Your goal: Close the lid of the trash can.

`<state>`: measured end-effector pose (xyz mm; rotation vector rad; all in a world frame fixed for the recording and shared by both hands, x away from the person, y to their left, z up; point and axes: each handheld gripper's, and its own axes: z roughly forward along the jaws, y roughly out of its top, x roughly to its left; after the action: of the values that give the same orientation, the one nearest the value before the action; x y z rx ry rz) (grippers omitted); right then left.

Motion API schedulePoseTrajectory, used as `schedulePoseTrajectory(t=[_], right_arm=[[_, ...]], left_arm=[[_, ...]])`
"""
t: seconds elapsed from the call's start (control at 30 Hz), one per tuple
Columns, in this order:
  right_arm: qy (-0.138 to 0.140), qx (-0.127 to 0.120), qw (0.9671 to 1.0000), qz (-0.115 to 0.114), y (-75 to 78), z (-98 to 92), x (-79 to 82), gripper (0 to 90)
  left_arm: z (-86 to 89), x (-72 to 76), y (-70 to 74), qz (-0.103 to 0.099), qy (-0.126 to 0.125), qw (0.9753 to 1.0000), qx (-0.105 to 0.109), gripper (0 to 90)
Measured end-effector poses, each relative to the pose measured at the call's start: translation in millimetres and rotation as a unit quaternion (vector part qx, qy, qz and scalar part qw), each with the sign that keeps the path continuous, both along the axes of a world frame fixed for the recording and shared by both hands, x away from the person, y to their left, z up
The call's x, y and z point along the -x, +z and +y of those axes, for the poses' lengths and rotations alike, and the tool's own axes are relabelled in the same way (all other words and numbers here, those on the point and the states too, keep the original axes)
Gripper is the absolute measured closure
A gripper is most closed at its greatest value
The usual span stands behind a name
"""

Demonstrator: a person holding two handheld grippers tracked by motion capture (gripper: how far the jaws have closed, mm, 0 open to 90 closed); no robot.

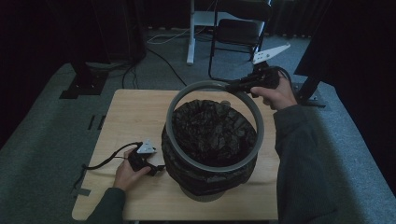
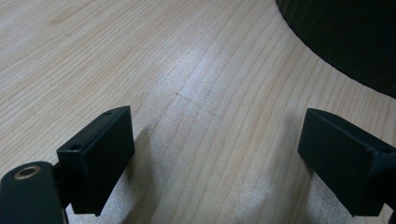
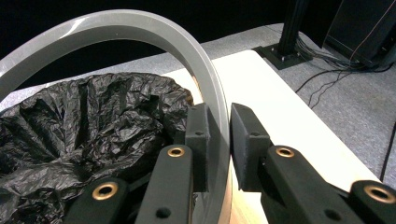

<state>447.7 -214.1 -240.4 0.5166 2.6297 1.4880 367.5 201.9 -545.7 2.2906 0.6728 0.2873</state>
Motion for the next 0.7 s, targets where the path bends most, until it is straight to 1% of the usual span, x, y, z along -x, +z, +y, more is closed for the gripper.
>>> schedulePoseTrajectory(t=[0.3,0.7], right_arm=[[0.001,0.005,1.0000,0.004,-5.2,4.3,-1.7,78.4],[0.006,0.010,0.9997,0.020,-15.8,12.9,-4.8,78.3]], left_arm=[[0.0,0.0,0.0,0.000,0.000,1.0000,0.000,10.8],[0.0,0.0,0.0,0.000,0.000,1.0000,0.000,10.8]])
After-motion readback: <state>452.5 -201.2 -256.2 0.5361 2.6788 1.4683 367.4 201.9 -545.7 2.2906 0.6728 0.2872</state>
